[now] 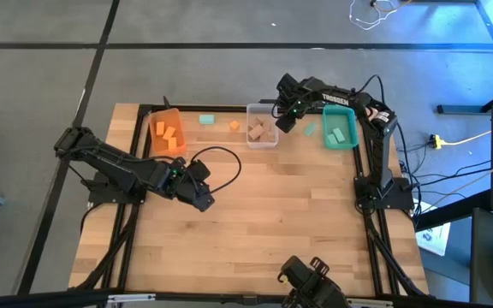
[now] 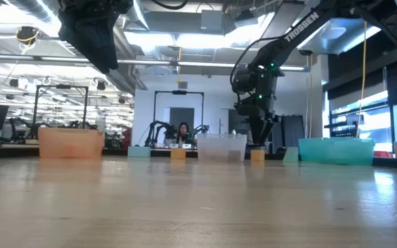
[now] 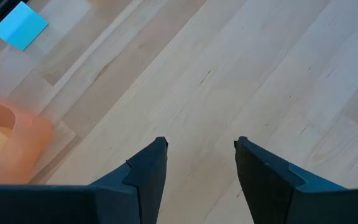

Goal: Sort & place blocks by color
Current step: Put the orange block into the orange bin

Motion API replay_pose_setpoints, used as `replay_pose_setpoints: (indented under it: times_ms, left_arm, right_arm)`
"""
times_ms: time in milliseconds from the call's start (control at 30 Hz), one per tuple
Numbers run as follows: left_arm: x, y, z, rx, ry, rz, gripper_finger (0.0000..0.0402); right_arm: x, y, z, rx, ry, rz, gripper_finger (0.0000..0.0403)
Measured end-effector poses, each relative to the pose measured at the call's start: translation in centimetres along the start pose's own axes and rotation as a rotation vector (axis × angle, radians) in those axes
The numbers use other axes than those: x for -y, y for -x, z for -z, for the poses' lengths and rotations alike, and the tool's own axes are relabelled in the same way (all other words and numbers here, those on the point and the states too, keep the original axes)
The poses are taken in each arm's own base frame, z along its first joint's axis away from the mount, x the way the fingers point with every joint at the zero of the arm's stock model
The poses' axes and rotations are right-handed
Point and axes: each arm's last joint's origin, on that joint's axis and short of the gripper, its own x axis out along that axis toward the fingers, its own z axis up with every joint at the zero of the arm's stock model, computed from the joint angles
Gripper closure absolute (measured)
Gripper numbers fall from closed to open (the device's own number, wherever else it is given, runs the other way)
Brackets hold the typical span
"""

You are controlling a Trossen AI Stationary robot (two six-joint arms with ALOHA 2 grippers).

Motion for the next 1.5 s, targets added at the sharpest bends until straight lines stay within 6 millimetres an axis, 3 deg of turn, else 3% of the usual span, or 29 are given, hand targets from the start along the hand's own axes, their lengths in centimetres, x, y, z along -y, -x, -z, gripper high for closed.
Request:
replay_pose_setpoints:
  times_ms: [333, 700, 1067, 1200, 1400, 1500]
  left_arm:
    - [0.0, 0.0, 0.0, -0.002, 0.000, 0.001, 0.0223]
    - [0.0, 0.0, 0.0, -0.002, 0.000, 0.002, 0.0223]
    - [0.0, 0.0, 0.0, -0.003, 0.000, 0.002, 0.0223]
    - [0.0, 0.0, 0.0, -0.003, -0.001, 0.002, 0.0223]
    - [0.0, 0.0, 0.0, -0.003, -0.001, 0.001, 0.0223]
    - [0.0, 0.0, 0.0, -0.002, -0.001, 0.001, 0.0223]
  right_arm:
    - [0.0, -1.9, 0.8, 0.016, 0.032, 0.008, 0.0222]
    - [0.2, -2.2, 0.8, 0.021, 0.048, 0.011, 0.0222]
    - [0.4, -5.8, 0.9, -0.062, 0.071, 0.007, 0.0236]
    - [0.4, -5.6, 0.8, -0.047, 0.072, 0.019, 0.0270]
    - [0.2, -4.2, 0.7, -0.017, 0.082, 0.048, 0.0270]
    - [-0.2, -2.4, 0.8, 0.001, 0.092, 0.073, 0.0270]
